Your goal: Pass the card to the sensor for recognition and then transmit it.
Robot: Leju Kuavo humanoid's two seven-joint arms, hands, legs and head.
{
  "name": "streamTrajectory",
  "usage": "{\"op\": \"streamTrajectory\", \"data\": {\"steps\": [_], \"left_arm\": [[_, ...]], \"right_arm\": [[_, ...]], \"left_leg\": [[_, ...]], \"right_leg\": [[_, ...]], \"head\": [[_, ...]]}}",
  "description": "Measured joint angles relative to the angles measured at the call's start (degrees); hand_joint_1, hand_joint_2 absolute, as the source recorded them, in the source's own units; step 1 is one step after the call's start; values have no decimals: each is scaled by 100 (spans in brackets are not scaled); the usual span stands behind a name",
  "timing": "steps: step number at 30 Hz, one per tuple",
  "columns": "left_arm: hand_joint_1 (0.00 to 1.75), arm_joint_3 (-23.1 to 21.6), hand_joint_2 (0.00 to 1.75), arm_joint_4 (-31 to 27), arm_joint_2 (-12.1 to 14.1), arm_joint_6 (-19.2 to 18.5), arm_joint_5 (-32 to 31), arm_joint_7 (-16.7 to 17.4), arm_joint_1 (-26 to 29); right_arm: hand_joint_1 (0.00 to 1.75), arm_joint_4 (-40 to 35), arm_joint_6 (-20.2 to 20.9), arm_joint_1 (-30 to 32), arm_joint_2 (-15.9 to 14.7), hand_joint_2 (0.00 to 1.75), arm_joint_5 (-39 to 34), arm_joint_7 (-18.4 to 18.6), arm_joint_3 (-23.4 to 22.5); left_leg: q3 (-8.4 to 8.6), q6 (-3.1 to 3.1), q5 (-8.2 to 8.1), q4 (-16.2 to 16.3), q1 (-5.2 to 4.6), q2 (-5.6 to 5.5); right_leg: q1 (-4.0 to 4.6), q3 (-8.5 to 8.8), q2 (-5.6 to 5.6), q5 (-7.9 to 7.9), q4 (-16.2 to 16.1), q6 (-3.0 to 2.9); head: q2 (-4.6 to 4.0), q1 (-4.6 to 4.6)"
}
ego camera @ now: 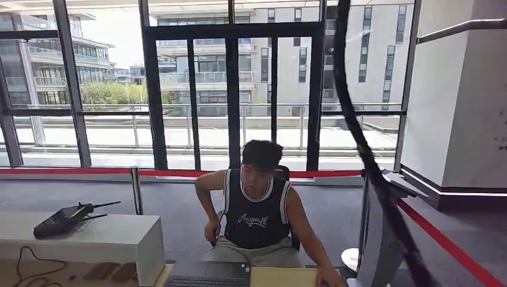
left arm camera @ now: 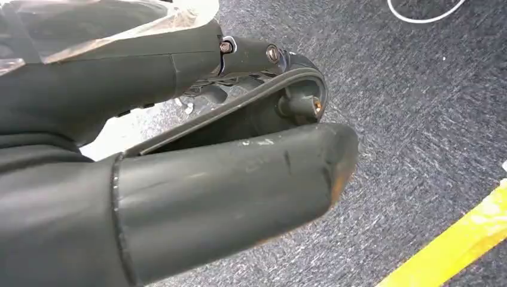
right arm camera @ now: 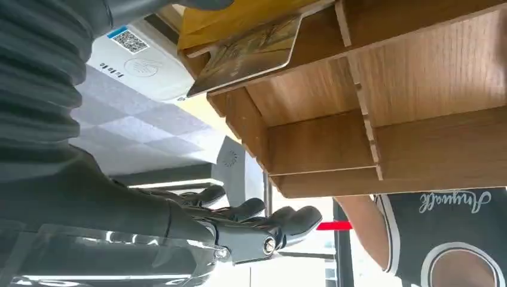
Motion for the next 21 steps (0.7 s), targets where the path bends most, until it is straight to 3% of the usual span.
{"op": "streamTrajectory", "data": {"steps": [1, 2, 4, 21], "left_arm": [[0, -11, 0, 0, -4, 0, 0, 0, 0], [0, -13, 0, 0, -4, 0, 0, 0, -1], [0, -15, 0, 0, -7, 0, 0, 0, 0], [0, -26, 0, 0, -15, 9, 35, 20, 0]], "right_arm": [[103, 24, 0, -10, 9, 175, -11, 0, 0], [157, 39, 0, -15, 13, 175, -22, -2, 0], [175, 74, 0, -16, 17, 175, -24, 0, 0], [169, 264, 138, -41, 15, 175, -175, -79, -2]], "left_leg": [[0, 0, 0, 0, 0, 0], [1, 0, 0, 0, 0, 0], [0, 0, 0, 0, 0, 0], [1, 0, 0, 0, 0, 0]], "right_leg": [[0, 0, 0, 0, 0, 0], [0, 0, 0, 0, 0, 0], [0, 0, 0, 0, 0, 0], [0, 0, 0, 0, 0, 0]], "head": [[0, 0], [0, 0], [0, 0], [0, 0]]}}
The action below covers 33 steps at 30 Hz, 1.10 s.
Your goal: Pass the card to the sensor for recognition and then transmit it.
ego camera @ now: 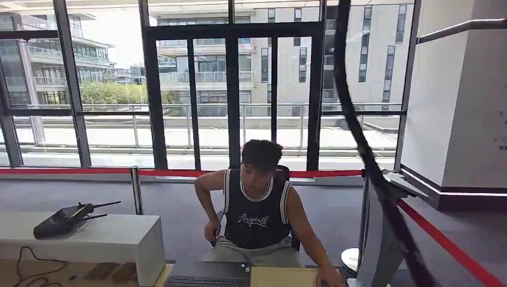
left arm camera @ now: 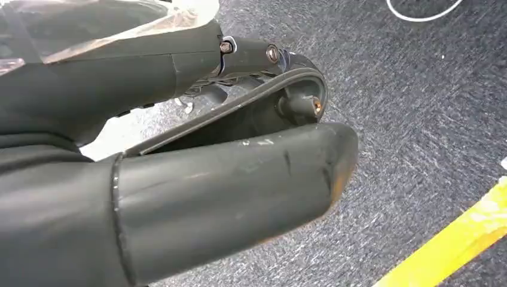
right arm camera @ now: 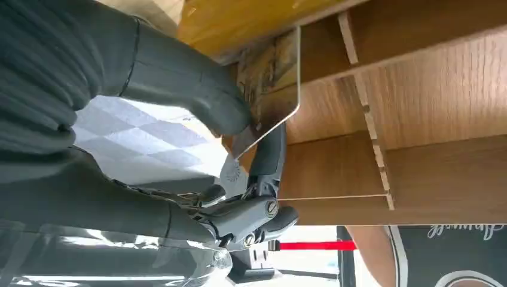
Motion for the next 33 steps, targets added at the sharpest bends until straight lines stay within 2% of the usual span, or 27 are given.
{"op": "streamTrajectory", "data": {"steps": [7, 9, 19, 26, 33], "left_arm": [[0, -11, 0, 0, -9, 42, 50, 4, 0], [0, -15, 0, 0, -11, 44, 52, 4, 0], [0, -22, 0, 2, -39, 74, 92, 59, 0], [0, -28, 0, 2, -44, 74, 133, 13, 2], [0, -50, 0, 7, -44, 72, 153, -33, 3]], "right_arm": [[166, -2, 0, 7, 0, 175, -2, -7, 0], [175, -2, 4, 8, 0, 175, -2, -9, 0], [175, -9, -28, 8, 0, 175, 0, -20, 2], [175, -177, -383, -40, -55, 175, 72, 192, -79], [175, -757, -446, -300, -254, 175, 194, 433, -367]], "left_leg": [[0, 0, 0, 0, 0, 0], [1, 0, 0, 0, 0, 0], [1, 0, 0, 0, 0, 0], [1, 0, 0, 0, -1, 0], [2, 1, 2, 1, -2, 1]], "right_leg": [[0, 0, 0, 0, 0, 0], [0, 0, 0, 0, 0, 0], [0, 1, 0, 0, 0, 0], [0, 1, 0, 1, 0, 0], [-1, 1, 0, 5, 0, 3]], "head": [[0, 0], [0, 0], [0, 0], [0, 0], [0, 0]]}}
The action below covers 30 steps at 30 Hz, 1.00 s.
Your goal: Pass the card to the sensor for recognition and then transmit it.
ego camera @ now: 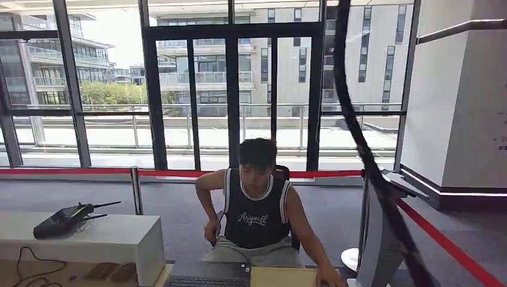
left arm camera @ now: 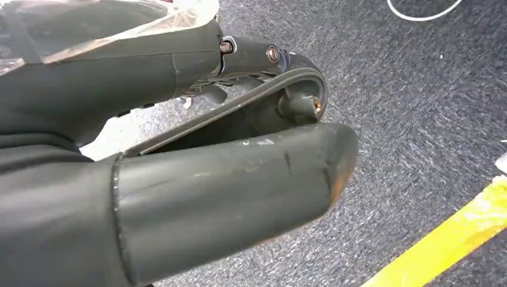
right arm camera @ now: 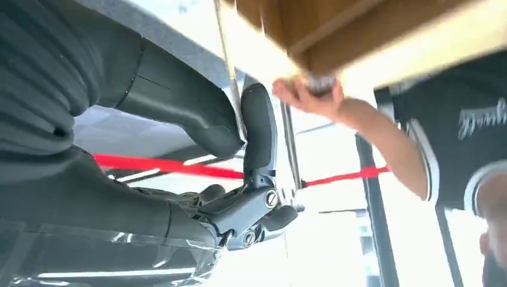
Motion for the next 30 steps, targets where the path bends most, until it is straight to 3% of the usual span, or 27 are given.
{"op": "streamTrajectory", "data": {"steps": [9, 15, 21, 28, 30], "left_arm": [[0, -96, 0, 0, 0, 0, 4, -72, -1], [0, -138, 0, 0, 0, -28, -35, -85, -3], [0, -249, 0, 0, 9, -118, -138, -83, -63], [0, -251, 0, 0, 9, -118, -140, -83, -65], [0, -284, 0, 0, 9, -118, -151, -83, -115]], "right_arm": [[175, -693, 105, -208, -223, 175, 11, 92, -297], [175, -738, 304, -490, -225, 175, -107, 28, -339], [175, -375, 415, -1107, -15, 175, -199, -186, -280], [175, -364, 413, -1124, -6, 175, -199, -186, -275], [175, -36, 393, -1478, 171, 175, -216, -280, -196]], "left_leg": [[0, 0, 0, 0, 0, 0], [-2, 0, 1, -1, 1, -1], [-5, -2, 4, -1, 1, -1], [-5, -2, 4, -1, 1, 0], [-4, -5, 6, -1, 1, -1]], "right_leg": [[0, 1, 0, 0, 0, 0], [0, 2, 0, 0, 1, 0], [0, 0, 0, 1, 7, -1], [1, -1, 0, 1, 7, -1], [1, -3, 0, 2, 10, -2]], "head": [[0, 0], [0, 0], [0, -2], [0, -2], [0, -4]]}}
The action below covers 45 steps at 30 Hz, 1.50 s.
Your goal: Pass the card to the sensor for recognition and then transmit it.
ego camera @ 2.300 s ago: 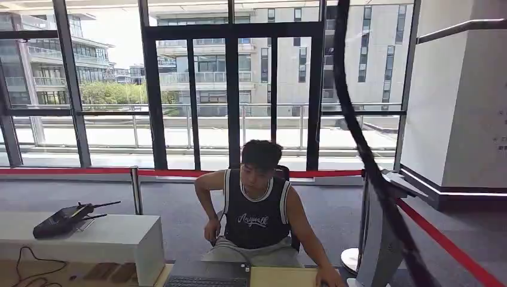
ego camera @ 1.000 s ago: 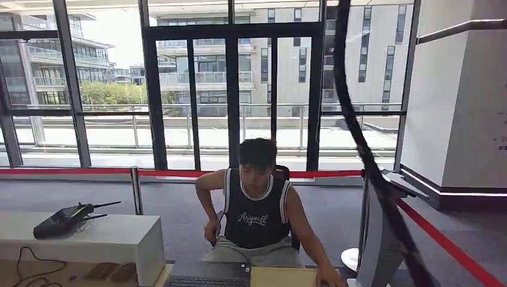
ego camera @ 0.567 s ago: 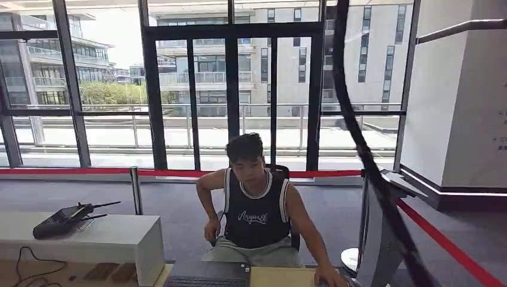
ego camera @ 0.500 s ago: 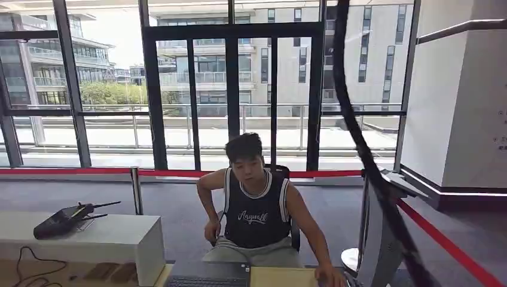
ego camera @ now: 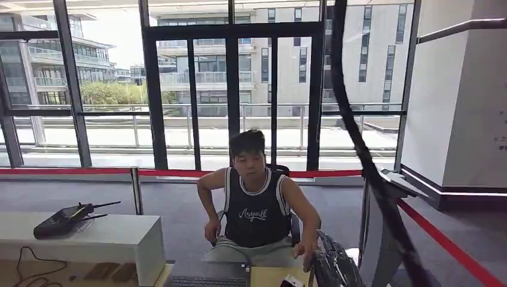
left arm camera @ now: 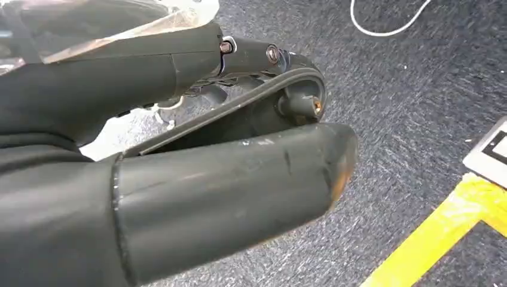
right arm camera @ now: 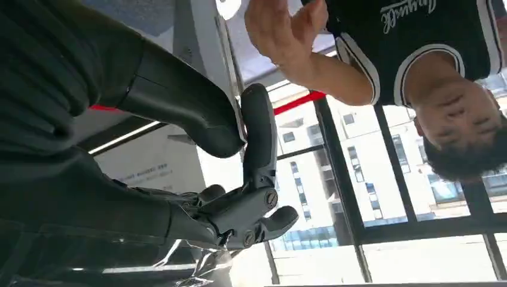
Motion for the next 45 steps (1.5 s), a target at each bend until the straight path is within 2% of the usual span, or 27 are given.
{"op": "streamTrajectory", "data": {"steps": [1, 3, 7, 16, 26, 27, 28, 29, 30, 45], "left_arm": [[0, -37, 0, 0, 2, -13, -4, 0, -32], [0, -151, 0, 2, 28, -22, -4, -9, -57], [0, -216, 0, 7, 61, 4, 35, -9, -51], [0, -264, 0, 22, 127, 125, 68, -2, -5], [0, -269, 0, 39, 127, 120, 90, 20, 46], [0, -269, 0, 39, 127, 120, 94, 17, 47], [0, -269, 0, 39, 127, 122, 98, 17, 49], [0, -269, 0, 42, 127, 120, 101, 15, 51], [0, -269, 0, 42, 127, 120, 103, 15, 52], [0, -269, 0, 44, 129, 120, 188, 52, 55]], "right_arm": [[175, 263, -9, -249, 131, 175, -41, -59, 43], [175, 1476, -6, -1109, 660, 175, -188, -275, 242], [175, 2080, -4, -1375, 941, 175, -201, -317, 345], [175, 2806, -26, -1634, 1379, 175, -203, -277, 507], [175, 3164, -122, -1642, 1517, 175, -284, -184, 585], [166, 3191, -129, -1642, 1517, 175, -284, -175, 592], [134, 3212, -131, -1640, 1514, 175, -284, -166, 599], [5, 3228, -133, -1638, 1512, 175, -284, -151, 603], [0, 3245, -133, -1636, 1510, 175, -284, -138, 607], [0, 3433, -354, -1623, 1477, 175, -162, -9, 679]], "left_leg": [[-1, 1, 2, 0, 1, -1], [-4, 1, 3, 0, 3, -2], [-6, 1, 3, 0, 3, -2], [-5, 1, 3, 0, 3, -2], [-5, 1, 3, 1, 2, -2], [-5, 1, 3, 1, 2, -2], [-5, 1, 3, 1, 2, -2], [-5, 1, 3, 1, 2, -2], [-5, 1, 3, 1, 2, -2], [-5, 1, 3, 1, 3, -1]], "right_leg": [[0, 0, -3, 0, 1, 0], [2, -3, -6, 0, 2, 0], [2, -4, -6, 0, 1, 0], [2, -7, -5, 0, 1, 0], [1, -7, -6, 0, -1, 0], [1, -7, -6, 0, -1, 0], [1, -7, -6, 0, -1, 0], [1, -7, -6, 0, -1, 0], [1, -7, -5, 0, -1, 0], [1, -9, -5, 0, 0, -1]], "head": [[0, 0], [0, 2], [0, 4], [0, 4], [0, 4], [0, 4], [0, 4], [0, 4], [0, 4], [0, 4]]}}
